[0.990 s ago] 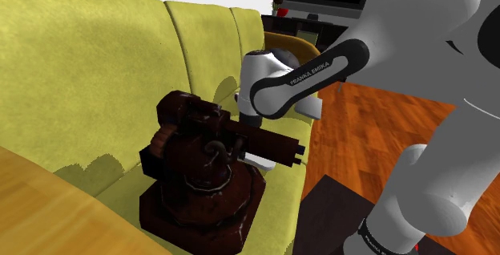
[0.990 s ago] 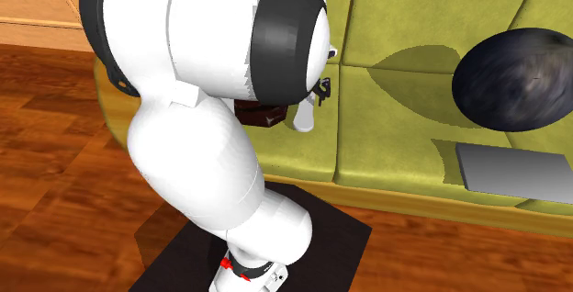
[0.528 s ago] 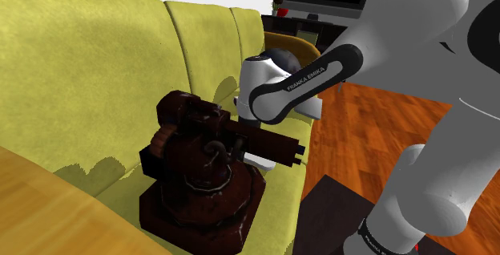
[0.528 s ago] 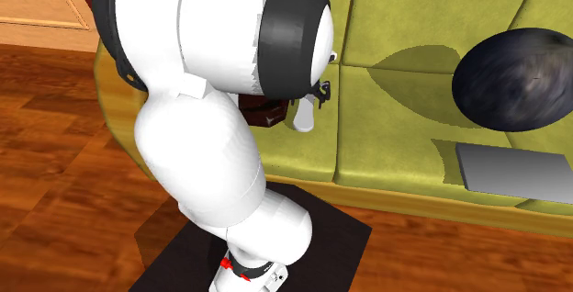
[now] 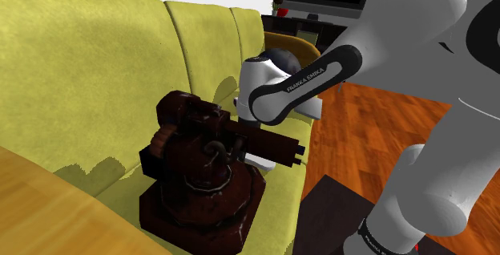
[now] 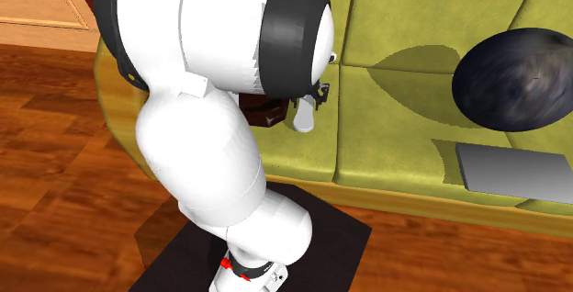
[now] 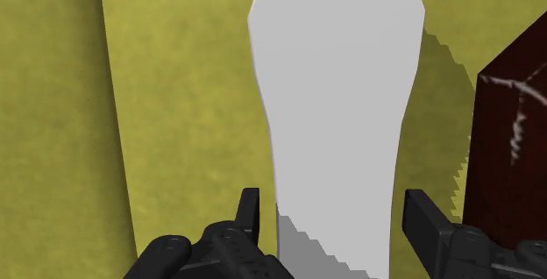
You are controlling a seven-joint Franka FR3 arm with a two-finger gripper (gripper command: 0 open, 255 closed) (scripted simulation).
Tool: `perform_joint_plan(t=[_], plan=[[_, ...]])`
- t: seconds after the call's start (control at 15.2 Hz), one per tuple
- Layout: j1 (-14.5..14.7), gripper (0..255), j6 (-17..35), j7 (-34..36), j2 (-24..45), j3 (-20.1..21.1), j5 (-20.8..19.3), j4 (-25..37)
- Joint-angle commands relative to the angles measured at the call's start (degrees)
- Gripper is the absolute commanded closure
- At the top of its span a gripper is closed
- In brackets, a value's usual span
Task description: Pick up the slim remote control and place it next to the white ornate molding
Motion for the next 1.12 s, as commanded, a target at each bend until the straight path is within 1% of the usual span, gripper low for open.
perform_joint_plan(t=[0.0,0.33,1.06], plan=[[-0.01,255,-0.03,0.01,0.09,-0.01,0.03,-0.09],[0.02,255,-0.09,0.05,0.0,0.02,0.05,-0.13],[0.17,255,-9.19,-0.87,-5.38,-0.19,0.99,3.65]])
